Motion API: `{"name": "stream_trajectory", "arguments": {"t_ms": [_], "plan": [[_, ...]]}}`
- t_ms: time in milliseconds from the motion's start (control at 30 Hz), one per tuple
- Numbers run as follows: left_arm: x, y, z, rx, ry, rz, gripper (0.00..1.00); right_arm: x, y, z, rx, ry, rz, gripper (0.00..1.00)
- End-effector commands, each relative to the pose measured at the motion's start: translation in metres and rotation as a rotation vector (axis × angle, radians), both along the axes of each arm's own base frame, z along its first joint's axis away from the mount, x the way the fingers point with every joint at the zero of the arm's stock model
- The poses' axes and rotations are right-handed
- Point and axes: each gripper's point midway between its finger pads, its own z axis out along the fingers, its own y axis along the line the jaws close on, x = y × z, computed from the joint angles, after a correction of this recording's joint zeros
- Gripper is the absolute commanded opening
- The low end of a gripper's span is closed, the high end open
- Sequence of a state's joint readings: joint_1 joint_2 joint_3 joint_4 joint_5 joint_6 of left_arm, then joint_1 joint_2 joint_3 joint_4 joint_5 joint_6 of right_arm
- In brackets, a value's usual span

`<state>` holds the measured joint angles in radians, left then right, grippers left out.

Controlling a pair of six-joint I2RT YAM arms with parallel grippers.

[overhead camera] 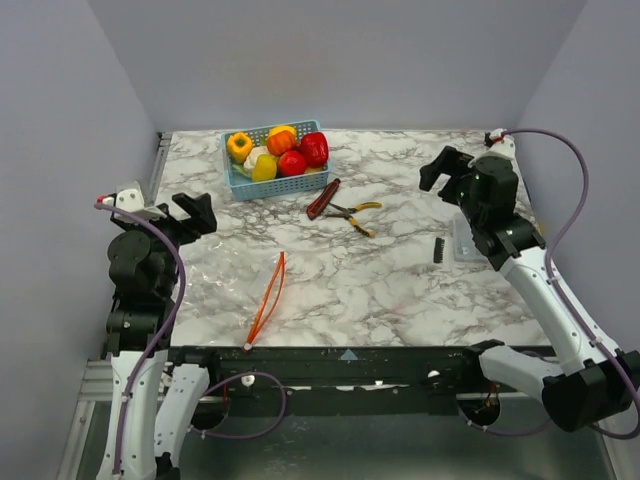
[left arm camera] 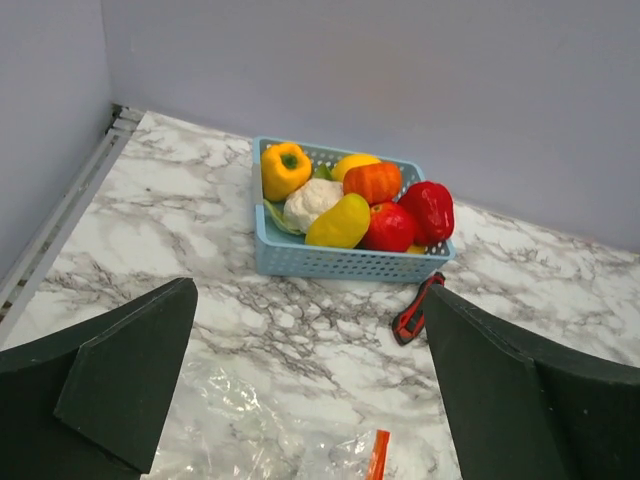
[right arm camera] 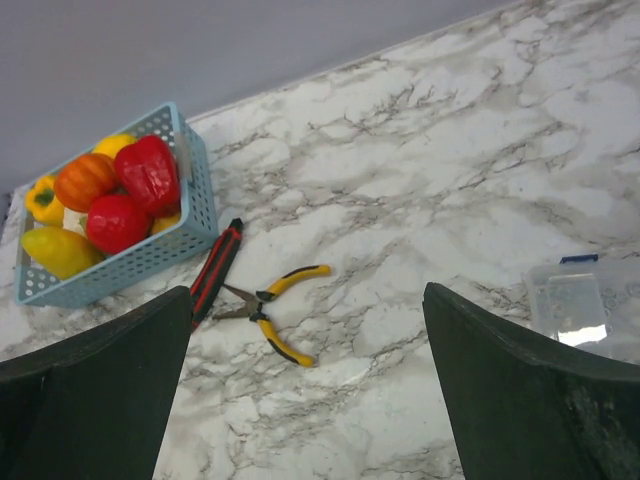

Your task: Place the food in the zip-top bag and seal the zipper

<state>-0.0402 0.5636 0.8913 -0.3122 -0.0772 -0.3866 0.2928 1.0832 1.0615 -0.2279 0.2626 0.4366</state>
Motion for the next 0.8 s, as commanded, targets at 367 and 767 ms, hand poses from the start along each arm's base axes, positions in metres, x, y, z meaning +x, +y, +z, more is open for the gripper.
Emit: {"name": "stream_trajectory", "arguments": {"t_ms": [367,767], "plan": [[-0.011,-0.071,-0.156,0.105,0.608,-0.282,0.99,-0.04,0.149,-0.14,0.187,0.425,0.41,1.0],[-0.024,-0.099,-0.185,0.19,0.674,-0.318,0.82,-0.116,0.261,-0.16,0.462,0.383,0.766,0.99]]}}
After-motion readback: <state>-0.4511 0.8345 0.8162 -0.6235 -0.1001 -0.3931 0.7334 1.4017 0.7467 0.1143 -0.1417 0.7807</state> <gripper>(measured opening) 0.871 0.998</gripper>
